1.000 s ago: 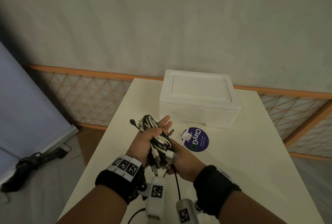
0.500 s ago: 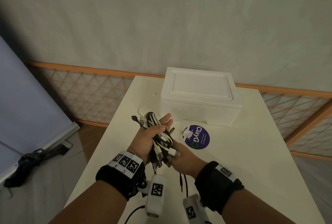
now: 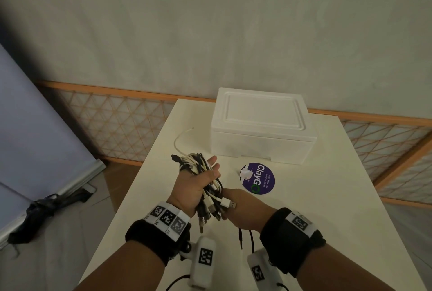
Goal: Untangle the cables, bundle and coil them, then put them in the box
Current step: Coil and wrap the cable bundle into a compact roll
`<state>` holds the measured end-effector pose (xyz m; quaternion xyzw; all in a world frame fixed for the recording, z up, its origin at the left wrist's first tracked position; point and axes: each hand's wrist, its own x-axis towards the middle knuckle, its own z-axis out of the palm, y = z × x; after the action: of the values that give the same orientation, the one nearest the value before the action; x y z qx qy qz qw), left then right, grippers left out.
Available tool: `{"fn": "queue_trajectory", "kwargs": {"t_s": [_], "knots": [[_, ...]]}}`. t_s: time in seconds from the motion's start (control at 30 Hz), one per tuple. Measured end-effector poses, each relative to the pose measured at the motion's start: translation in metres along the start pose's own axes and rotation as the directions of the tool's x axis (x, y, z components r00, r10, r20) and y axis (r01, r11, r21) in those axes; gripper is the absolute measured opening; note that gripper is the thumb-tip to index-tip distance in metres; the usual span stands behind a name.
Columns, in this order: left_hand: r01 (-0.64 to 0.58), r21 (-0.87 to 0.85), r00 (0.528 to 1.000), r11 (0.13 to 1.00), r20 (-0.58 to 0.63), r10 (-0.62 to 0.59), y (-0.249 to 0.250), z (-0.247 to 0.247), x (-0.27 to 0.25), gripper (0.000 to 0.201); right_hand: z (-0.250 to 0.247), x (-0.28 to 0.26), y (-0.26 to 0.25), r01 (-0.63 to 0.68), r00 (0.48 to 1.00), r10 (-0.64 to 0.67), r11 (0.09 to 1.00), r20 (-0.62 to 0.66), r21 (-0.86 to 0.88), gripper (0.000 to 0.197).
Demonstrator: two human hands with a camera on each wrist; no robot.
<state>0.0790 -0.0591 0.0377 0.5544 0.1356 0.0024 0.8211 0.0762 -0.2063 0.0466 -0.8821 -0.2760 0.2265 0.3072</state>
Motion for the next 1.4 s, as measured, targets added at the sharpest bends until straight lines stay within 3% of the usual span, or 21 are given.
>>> {"fn": "queue_trajectory", "kwargs": {"t_s": [0.17,0.23,0.33,0.43,0.5,0.57,0.67,0.73,0.8,0.9,0.97,1.07,1.17,1.23,1.3,1.37,1.4], "knots": [[-0.069,0.186,0.997,0.980,-0.008,0.072,-0.003,-0.002,0.001,0.042,-0.004,0.002,0.002,0.036,0.999,-0.037,0.992,-0.002,-0.119,0.032],[-0.012,0.059,1.000,0.998,-0.002,0.012,0.002,-0.007,0.003,0.040,-0.004,0.002,0.002,-0.002,1.000,0.006,0.989,0.022,-0.149,0.028],[0.157,-0.206,0.980,0.966,0.157,-0.126,0.009,-0.022,0.006,0.038,-0.005,-0.001,0.003,-0.070,0.997,0.067,0.992,-0.036,-0.105,0.023],[0.147,-0.209,0.971,0.967,0.218,-0.100,0.009,-0.031,0.006,0.022,-0.012,-0.002,0.010,-0.164,0.972,0.147,0.984,-0.183,-0.077,0.047],[0.132,-0.181,0.972,0.974,0.218,-0.091,0.006,-0.030,0.006,0.030,-0.019,-0.002,0.013,-0.200,0.951,0.187,0.979,-0.247,-0.028,0.077],[0.141,-0.147,0.968,0.979,0.226,-0.106,0.003,-0.029,0.005,0.032,-0.023,-0.001,0.007,-0.143,0.910,0.133,0.990,-0.394,0.006,0.088],[0.181,-0.095,0.960,0.979,0.234,-0.155,0.002,-0.026,0.002,0.055,-0.021,0.003,-0.005,0.039,0.753,-0.102,0.993,-0.651,-0.110,0.079],[0.156,-0.024,0.955,0.987,0.257,-0.145,0.005,-0.024,-0.003,0.052,-0.020,0.007,-0.008,0.108,0.697,-0.242,0.966,-0.675,-0.234,0.073],[0.114,0.073,0.942,0.991,0.308,-0.131,0.009,-0.023,-0.008,0.043,-0.022,0.012,-0.007,0.138,0.734,-0.272,0.957,-0.623,-0.256,0.075],[0.094,0.182,0.908,0.979,0.387,-0.159,0.014,-0.029,-0.012,0.023,-0.031,0.015,-0.003,0.225,0.891,-0.213,0.974,-0.401,-0.018,0.091],[0.066,0.241,0.866,0.968,0.469,-0.176,0.015,-0.032,-0.012,0.019,-0.038,0.016,-0.001,0.231,0.946,-0.205,0.970,-0.253,0.079,0.096],[0.044,0.258,0.826,0.965,0.534,-0.181,0.014,-0.031,-0.014,0.018,-0.040,0.019,-0.001,0.249,0.948,-0.223,0.964,-0.229,0.093,0.089],[0.017,0.256,0.818,0.967,0.553,-0.161,0.015,-0.031,-0.014,0.015,-0.039,0.021,-0.004,0.231,0.959,-0.212,0.969,-0.189,0.085,0.059],[0.000,0.266,0.811,0.964,0.564,-0.156,0.017,-0.030,-0.015,0.014,-0.037,0.021,-0.003,0.212,0.951,-0.209,0.977,-0.229,-0.011,0.036],[-0.006,0.297,0.824,0.955,0.543,-0.164,0.019,-0.028,-0.015,0.014,-0.032,0.018,0.000,0.116,0.938,-0.139,0.989,-0.316,-0.089,0.025],[0.007,0.309,0.837,0.951,0.519,-0.175,0.019,-0.027,-0.014,0.014,-0.026,0.016,0.000,0.052,0.865,-0.136,0.982,-0.483,-0.184,0.029],[0.009,0.309,0.836,0.951,0.520,-0.176,0.019,-0.026,-0.013,0.013,-0.025,0.015,0.001,0.061,0.812,-0.201,0.963,-0.548,-0.263,0.037]]}}
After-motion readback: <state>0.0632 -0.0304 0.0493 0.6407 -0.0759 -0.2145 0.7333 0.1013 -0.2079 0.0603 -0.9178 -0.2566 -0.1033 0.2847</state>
